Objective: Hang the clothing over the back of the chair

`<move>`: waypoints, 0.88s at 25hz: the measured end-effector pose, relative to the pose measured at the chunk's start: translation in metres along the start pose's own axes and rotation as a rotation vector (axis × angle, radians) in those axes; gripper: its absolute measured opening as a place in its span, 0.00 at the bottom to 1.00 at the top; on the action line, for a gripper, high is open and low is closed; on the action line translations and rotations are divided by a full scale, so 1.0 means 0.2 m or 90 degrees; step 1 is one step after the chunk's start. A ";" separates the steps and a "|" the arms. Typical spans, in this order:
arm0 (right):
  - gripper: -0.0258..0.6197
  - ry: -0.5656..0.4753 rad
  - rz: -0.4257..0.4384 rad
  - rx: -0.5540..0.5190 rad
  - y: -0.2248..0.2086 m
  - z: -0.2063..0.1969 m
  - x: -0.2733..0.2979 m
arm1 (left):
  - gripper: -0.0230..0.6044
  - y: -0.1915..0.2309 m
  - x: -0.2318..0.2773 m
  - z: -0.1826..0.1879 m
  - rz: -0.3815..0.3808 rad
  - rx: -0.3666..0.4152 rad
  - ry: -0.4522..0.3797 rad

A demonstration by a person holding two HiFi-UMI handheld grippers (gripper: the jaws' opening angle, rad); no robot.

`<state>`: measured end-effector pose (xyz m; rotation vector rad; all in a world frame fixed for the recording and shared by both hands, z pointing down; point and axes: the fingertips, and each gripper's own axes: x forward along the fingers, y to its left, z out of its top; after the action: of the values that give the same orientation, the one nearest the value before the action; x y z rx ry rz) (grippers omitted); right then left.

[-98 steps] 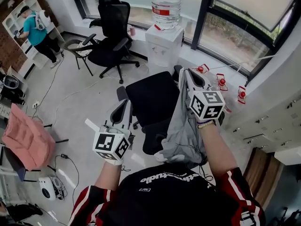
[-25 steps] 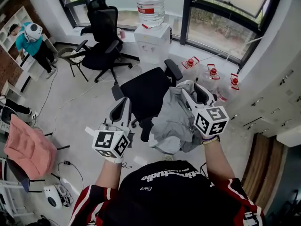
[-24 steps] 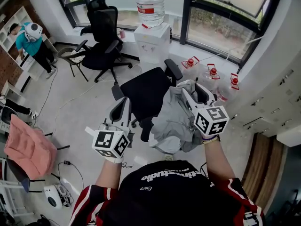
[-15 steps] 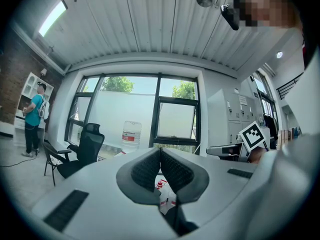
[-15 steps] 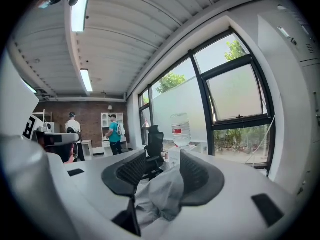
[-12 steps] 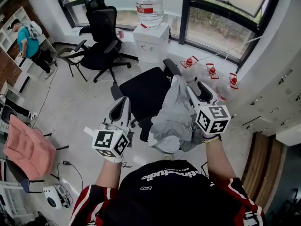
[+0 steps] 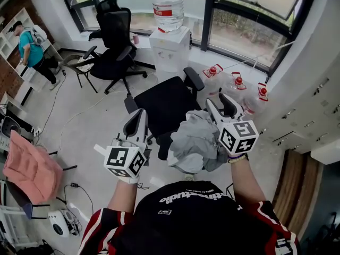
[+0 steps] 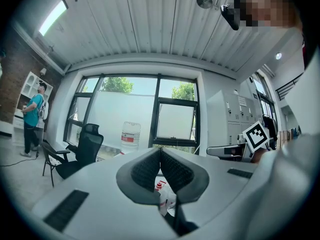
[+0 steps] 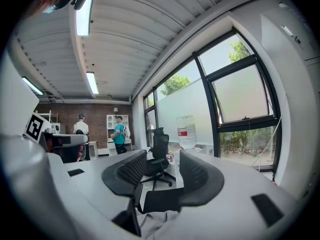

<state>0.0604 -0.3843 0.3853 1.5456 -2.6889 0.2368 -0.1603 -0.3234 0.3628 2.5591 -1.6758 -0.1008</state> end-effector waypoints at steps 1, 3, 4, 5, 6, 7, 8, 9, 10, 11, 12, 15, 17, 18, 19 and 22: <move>0.36 -0.002 0.000 0.000 0.00 0.00 0.00 | 0.08 0.01 0.00 0.00 0.001 0.000 -0.001; 0.36 -0.008 0.000 0.001 0.01 0.01 0.00 | 0.08 0.01 0.00 0.00 0.003 0.000 -0.003; 0.36 -0.012 0.001 0.001 0.02 0.01 0.00 | 0.08 0.02 -0.01 0.00 0.004 0.001 -0.004; 0.35 -0.016 0.000 0.001 0.02 0.02 0.00 | 0.07 0.02 -0.01 0.01 0.006 0.002 -0.005; 0.34 -0.020 -0.001 0.000 0.02 0.02 -0.01 | 0.08 0.02 -0.01 0.01 0.008 0.003 -0.007; 0.33 -0.024 -0.002 0.000 0.03 0.03 -0.02 | 0.08 0.02 -0.02 0.01 0.010 0.005 -0.009; 0.32 -0.029 -0.004 0.000 0.03 0.03 -0.02 | 0.08 0.02 -0.03 0.01 0.013 0.007 -0.010; 0.30 -0.034 -0.006 0.001 0.04 0.04 -0.03 | 0.08 0.03 -0.03 0.02 0.016 0.010 -0.012; 0.28 -0.039 -0.008 0.002 0.04 0.04 -0.04 | 0.08 0.03 -0.03 0.02 0.020 0.012 -0.013; 0.27 -0.044 -0.009 0.003 0.04 0.05 -0.04 | 0.08 0.03 -0.04 0.03 0.024 0.015 -0.014; 0.26 -0.048 -0.010 0.004 0.05 0.05 -0.04 | 0.07 0.04 -0.04 0.03 0.028 0.017 -0.015; 0.23 -0.054 -0.012 0.006 0.06 0.05 -0.05 | 0.08 0.06 -0.04 0.03 0.040 0.020 -0.015; 0.22 -0.054 -0.012 0.008 0.06 0.04 -0.05 | 0.08 0.07 -0.05 0.03 0.048 0.024 -0.016; 0.22 -0.055 -0.014 0.009 0.06 0.04 -0.05 | 0.08 0.07 -0.05 0.03 0.052 0.026 -0.017; 0.20 -0.058 -0.016 0.010 0.06 0.03 -0.06 | 0.07 0.08 -0.06 0.03 0.058 0.027 -0.020; 0.17 -0.070 -0.024 0.013 0.06 0.03 -0.07 | 0.07 0.09 -0.07 0.04 0.071 0.029 -0.029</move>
<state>0.0574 -0.3678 0.3760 1.6613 -2.7438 0.1847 -0.1836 -0.3188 0.3573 2.5065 -1.8546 -0.1169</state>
